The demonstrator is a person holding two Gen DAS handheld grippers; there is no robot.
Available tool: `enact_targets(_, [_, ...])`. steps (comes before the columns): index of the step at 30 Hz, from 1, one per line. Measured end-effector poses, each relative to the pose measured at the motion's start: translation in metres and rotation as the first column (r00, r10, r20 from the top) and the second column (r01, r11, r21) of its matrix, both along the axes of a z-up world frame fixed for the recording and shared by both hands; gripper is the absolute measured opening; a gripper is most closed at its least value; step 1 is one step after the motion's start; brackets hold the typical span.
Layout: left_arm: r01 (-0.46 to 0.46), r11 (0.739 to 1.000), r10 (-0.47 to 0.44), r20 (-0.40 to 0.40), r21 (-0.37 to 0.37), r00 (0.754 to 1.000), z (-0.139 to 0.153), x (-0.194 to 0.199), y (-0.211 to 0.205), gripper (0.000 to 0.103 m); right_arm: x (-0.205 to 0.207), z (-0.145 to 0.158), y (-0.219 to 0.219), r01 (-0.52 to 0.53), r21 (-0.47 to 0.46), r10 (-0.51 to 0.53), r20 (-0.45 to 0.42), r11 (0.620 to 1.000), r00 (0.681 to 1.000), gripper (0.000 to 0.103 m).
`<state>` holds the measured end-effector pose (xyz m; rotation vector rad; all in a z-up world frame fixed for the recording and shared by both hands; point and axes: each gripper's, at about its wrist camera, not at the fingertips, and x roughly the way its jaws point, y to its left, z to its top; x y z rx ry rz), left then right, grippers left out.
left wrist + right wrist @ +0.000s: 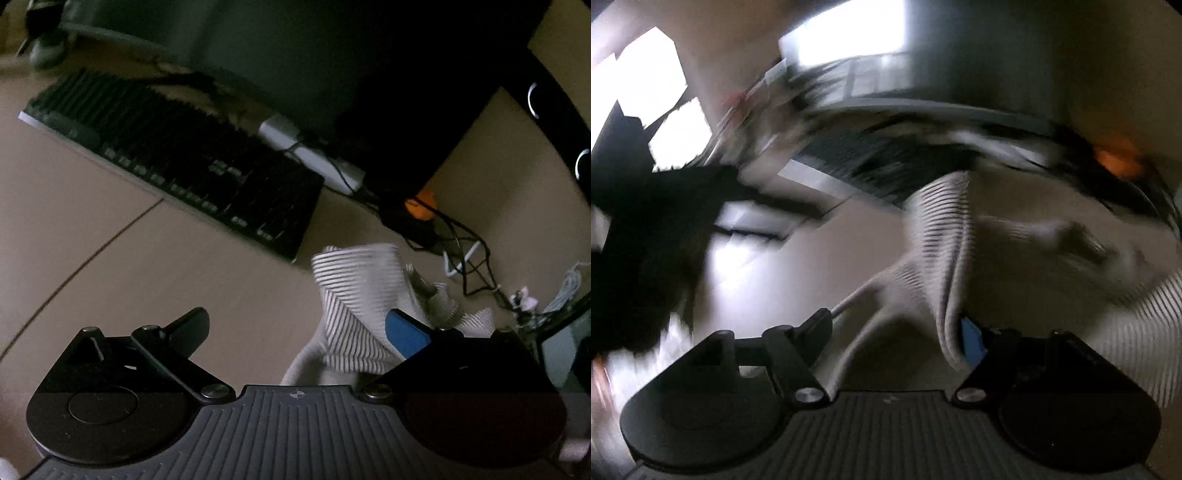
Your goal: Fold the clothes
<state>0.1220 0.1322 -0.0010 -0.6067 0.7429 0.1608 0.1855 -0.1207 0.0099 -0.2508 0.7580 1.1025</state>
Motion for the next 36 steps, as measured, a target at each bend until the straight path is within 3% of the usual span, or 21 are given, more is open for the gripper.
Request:
enact_targets(3, [0.017, 0.998, -0.017, 0.006, -0.057, 1.000, -0.004, -0.005, 0.001, 0.103, -0.038, -0.004, 0.014, -0.088, -0.127, 0.110, 0.178, 0.988, 0.978, 0.074])
enact_targets(7, [0.071, 0.993, -0.070, 0.008, -0.093, 0.997, -0.010, -0.004, -0.009, 0.103, -0.060, -0.002, 0.008, -0.114, -0.148, 0.144, 0.216, 0.982, 0.966, 0.074])
enact_targets(10, [0.067, 0.995, -0.069, -0.026, -0.076, 0.997, -0.021, 0.002, -0.016, 0.103, -0.063, 0.007, -0.013, -0.008, -0.161, 0.057, 0.304, 0.987, 0.951, 0.076])
enact_targets(12, [0.070, 0.995, -0.072, -0.035, -0.076, 0.997, -0.029, 0.008, -0.020, 0.103, -0.061, 0.009, -0.029, 0.098, -0.190, -0.017, 0.386, 0.977, 0.922, 0.077])
enact_targets(16, [0.087, 0.996, -0.088, -0.049, -0.028, 0.995, -0.041, 0.023, -0.028, 0.103, -0.043, -0.002, -0.058, 0.304, -0.252, -0.152, 0.485, 0.919, 0.861, 0.078])
enact_targets(19, [0.112, 0.992, -0.108, -0.068, 0.054, 0.992, -0.045, 0.034, -0.037, 0.099, -0.028, -0.010, -0.073, 0.446, -0.254, -0.251, 0.550, 0.858, 0.797, 0.078])
enact_targets(21, [0.154, 0.982, -0.145, -0.080, 0.108, 0.986, -0.043, 0.037, -0.045, 0.057, -0.019, -0.012, -0.080, 0.507, -0.229, -0.309, 0.568, 0.831, 0.763, 0.078])
enact_targets(22, [0.163, 0.978, -0.154, -0.082, 0.129, 0.985, -0.040, 0.037, -0.048, 0.057, -0.015, -0.011, -0.084, 0.528, -0.216, -0.333, 0.569, 0.821, 0.752, 0.078])
enact_targets(24, [0.175, 0.962, -0.164, -0.068, 0.211, 0.984, -0.026, 0.034, -0.057, 0.036, -0.010, -0.011, -0.087, 0.562, -0.192, -0.369, 0.581, 0.804, 0.726, 0.078])
enact_targets(25, [0.180, 0.948, -0.171, -0.057, 0.262, 0.984, -0.017, 0.034, -0.062, 0.029, -0.009, -0.009, -0.089, 0.588, -0.172, -0.385, 0.606, 0.791, 0.696, 0.078])
enact_targets(26, [0.187, 0.935, -0.184, -0.038, 0.303, 0.982, -0.006, 0.035, -0.067, 0.015, -0.008, -0.007, -0.092, 0.612, -0.151, -0.401, 0.630, 0.776, 0.665, 0.078])
enact_targets(27, [0.194, 0.918, -0.201, -0.016, 0.345, 0.979, 0.003, 0.038, -0.072, 0.014, -0.008, -0.004, -0.094, 0.634, -0.132, -0.416, 0.651, 0.762, 0.635, 0.078])
enact_targets(30, [0.208, 0.857, -0.259, 0.046, 0.471, 0.965, 0.026, 0.049, -0.089, 0.014, -0.006, -0.006, -0.104, 0.636, -0.154, -0.430, 0.615, 0.757, 0.661, 0.078])
enact_targets(32, [0.207, 0.823, -0.259, 0.025, 0.528, 0.966, 0.020, 0.062, -0.096, 0.014, -0.004, -0.007, -0.111, 0.636, -0.168, -0.439, 0.591, 0.753, 0.677, 0.078])
enact_targets(33, [0.207, 0.820, -0.246, 0.002, 0.534, 0.969, 0.013, 0.066, -0.095, 0.015, -0.004, -0.008, -0.114, 0.636, -0.175, -0.444, 0.578, 0.752, 0.684, 0.078])
enact_targets(34, [0.202, 0.825, -0.226, -0.020, 0.527, 0.974, 0.008, 0.069, -0.091, 0.016, -0.003, -0.008, -0.118, 0.634, -0.182, -0.449, 0.563, 0.752, 0.694, 0.078])
enact_targets(35, [0.193, 0.847, -0.202, -0.035, 0.495, 0.979, 0.003, 0.069, -0.083, 0.019, -0.003, -0.006, -0.123, 0.608, -0.177, -0.458, 0.507, 0.774, 0.730, 0.078])
enact_targets(36, [0.183, 0.887, -0.188, -0.029, 0.424, 0.982, 0.001, 0.064, -0.073, 0.036, -0.003, -0.004, -0.127, 0.583, -0.170, -0.464, 0.451, 0.794, 0.763, 0.080])
